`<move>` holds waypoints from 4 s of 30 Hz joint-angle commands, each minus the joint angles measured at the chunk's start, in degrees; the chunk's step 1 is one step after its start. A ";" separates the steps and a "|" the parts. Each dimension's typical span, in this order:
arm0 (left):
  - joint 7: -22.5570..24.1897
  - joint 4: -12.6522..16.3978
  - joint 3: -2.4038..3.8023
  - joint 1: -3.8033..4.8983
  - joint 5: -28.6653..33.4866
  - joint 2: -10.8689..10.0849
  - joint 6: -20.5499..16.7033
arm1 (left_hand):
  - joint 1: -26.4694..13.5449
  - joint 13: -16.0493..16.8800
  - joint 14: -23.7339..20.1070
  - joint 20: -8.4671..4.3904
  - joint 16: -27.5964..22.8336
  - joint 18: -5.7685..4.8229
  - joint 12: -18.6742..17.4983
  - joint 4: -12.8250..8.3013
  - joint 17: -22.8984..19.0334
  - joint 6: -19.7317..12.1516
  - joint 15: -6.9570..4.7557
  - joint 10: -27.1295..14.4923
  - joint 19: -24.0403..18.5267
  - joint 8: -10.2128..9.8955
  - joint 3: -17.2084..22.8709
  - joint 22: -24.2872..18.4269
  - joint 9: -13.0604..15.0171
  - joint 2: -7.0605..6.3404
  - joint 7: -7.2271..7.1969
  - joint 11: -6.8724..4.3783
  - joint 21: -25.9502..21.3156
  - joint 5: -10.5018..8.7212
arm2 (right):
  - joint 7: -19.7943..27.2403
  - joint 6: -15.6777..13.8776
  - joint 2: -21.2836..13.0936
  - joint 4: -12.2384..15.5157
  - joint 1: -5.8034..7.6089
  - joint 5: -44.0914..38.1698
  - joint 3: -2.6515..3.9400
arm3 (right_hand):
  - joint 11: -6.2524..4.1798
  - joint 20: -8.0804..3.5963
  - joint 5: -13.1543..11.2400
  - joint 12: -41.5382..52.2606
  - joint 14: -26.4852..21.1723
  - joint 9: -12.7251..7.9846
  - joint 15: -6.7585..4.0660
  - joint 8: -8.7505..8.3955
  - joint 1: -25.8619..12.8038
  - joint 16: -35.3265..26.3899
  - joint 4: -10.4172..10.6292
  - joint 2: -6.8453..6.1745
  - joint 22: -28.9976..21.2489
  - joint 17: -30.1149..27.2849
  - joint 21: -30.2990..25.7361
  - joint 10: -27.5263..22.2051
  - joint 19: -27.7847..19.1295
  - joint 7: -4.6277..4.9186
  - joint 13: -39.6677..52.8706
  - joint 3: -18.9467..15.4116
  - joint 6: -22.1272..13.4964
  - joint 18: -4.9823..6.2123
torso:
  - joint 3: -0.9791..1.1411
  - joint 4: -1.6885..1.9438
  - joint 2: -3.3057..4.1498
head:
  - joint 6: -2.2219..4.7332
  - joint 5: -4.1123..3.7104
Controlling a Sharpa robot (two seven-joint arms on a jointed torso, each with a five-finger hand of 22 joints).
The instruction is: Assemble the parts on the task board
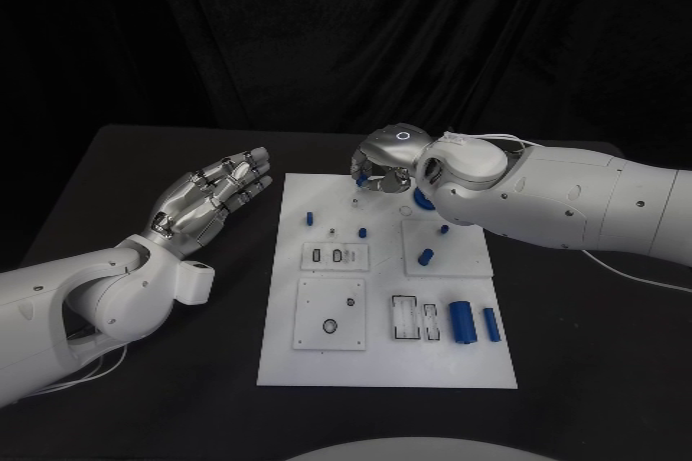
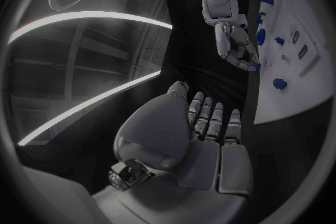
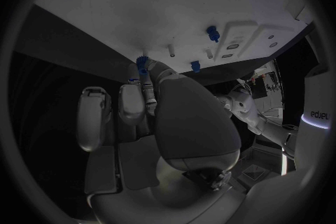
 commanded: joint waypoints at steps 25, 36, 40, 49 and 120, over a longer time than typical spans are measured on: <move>4.44 -0.47 0.04 0.10 0.17 0.44 1.33 | 0.67 0.02 0.04 0.41 0.21 0.50 0.08 -0.02 0.09 -0.20 0.36 -0.12 0.18 0.33 0.30 0.07 0.01 0.09 0.24 0.50 0.40 0.33 | -0.32 1.84 0.27 -0.68 -1.47 -0.19 -0.15 | 0.74 0.81 -0.90 -2.76 -0.76 -0.42 0.90 -2.92 -0.86 -0.47 0.20 -0.51 4.33 -0.96 -1.24 -2.25 -1.07 -0.52 -0.06 0.85 -3.76 -0.69 | -0.03 0.06 0.04 | -0.09 0.07; 4.31 -0.61 0.04 0.09 0.17 0.46 1.42 | 0.72 0.01 0.04 0.46 0.21 0.50 0.03 -0.04 0.09 -0.33 0.41 -0.19 0.16 0.29 0.44 0.06 -0.01 0.14 0.26 0.52 0.38 0.34 | -2.18 3.20 0.34 -1.00 -1.49 -0.19 -0.15 | 2.28 2.39 -4.99 -9.37 -5.43 -6.34 2.42 -8.96 -1.79 -4.24 -0.03 -1.50 -0.13 -7.15 -6.82 -16.74 -6.00 -5.23 -0.76 -0.54 -18.85 0.79 | -0.02 0.02 0.04 | 0.02 0.12; 4.29 -0.55 0.04 0.09 0.17 0.31 1.36 | 0.72 0.01 0.04 0.46 0.21 0.50 0.03 -0.04 0.09 -0.33 0.41 -0.19 0.16 0.29 0.44 0.06 -0.01 0.14 0.26 0.52 0.38 0.34 | -1.83 0.62 -0.08 -0.79 -1.45 -0.19 -0.11 | 2.23 2.48 -4.78 -9.81 -6.00 -9.23 2.45 -9.30 -1.55 -4.55 -0.85 -0.96 -0.39 -7.68 -7.62 -19.94 -6.40 -5.97 -0.63 -1.71 -23.68 0.94 | -0.02 0.04 0.05 | 0.15 0.30; 4.25 -0.03 0.04 0.09 0.17 -0.55 1.02 | 0.72 0.01 0.04 0.46 0.21 0.50 0.03 -0.04 0.09 -0.33 0.41 -0.19 0.16 0.29 0.44 0.06 -0.01 0.14 0.26 0.52 0.38 0.34 | -1.72 -3.08 -4.47 3.92 1.11 -0.19 0.11 | 2.07 2.36 -4.60 -8.95 -5.57 -10.68 2.30 -8.94 -1.41 -4.23 -1.31 -0.54 0.20 -7.14 -7.47 -20.45 -5.81 -6.23 -0.42 -2.81 -24.40 0.85 | 0.01 0.03 0.01 | 0.48 0.29; 3.49 -1.64 0.05 0.04 0.17 0.02 2.33 | 0.77 0.03 0.26 0.66 0.42 0.50 0.18 -0.10 0.13 -0.29 0.64 -0.18 0.20 0.41 0.84 0.06 0.01 0.11 0.38 0.59 0.39 0.33 | -6.94 2.62 -20.86 12.20 -0.60 4.19 -0.41 | -1.72 0.98 -9.69 74.42 9.06 -12.91 0.88 -8.42 -7.93 16.58 6.24 0.02 14.44 36.20 6.84 27.07 7.14 0.04 84.67 -10.87 -8.32 -3.63 | -0.04 -0.21 0.14 | 0.33 -0.55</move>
